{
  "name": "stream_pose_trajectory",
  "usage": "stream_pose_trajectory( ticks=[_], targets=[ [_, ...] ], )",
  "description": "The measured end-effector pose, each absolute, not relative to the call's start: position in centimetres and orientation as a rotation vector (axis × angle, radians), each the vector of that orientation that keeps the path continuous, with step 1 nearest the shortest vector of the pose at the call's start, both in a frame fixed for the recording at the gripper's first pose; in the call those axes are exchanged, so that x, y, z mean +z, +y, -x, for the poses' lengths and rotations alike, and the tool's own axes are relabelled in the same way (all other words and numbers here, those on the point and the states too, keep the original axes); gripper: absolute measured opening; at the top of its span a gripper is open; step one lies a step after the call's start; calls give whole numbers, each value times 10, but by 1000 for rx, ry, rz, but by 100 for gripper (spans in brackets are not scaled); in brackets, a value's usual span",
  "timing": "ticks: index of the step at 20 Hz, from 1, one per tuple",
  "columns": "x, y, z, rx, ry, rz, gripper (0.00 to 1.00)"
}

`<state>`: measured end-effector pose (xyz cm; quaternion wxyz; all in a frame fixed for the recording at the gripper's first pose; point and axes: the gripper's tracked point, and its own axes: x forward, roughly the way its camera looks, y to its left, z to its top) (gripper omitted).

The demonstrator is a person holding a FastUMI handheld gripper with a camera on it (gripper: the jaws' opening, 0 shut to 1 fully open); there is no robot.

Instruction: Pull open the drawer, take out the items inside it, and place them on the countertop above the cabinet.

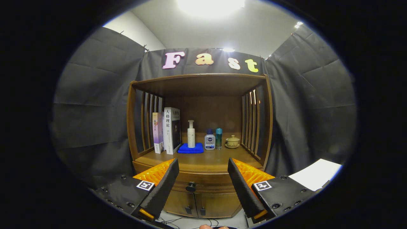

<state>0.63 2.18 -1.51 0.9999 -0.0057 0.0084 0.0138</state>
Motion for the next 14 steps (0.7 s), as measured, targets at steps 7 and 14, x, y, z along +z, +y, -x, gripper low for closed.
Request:
stream_pose_trajectory(
  ticks=[7, 14],
  targets=[
    [-32, 30, -18, 28, 45, 15, 97],
    [-58, 31, -46, 0, 72, 19, 97]
  ],
)
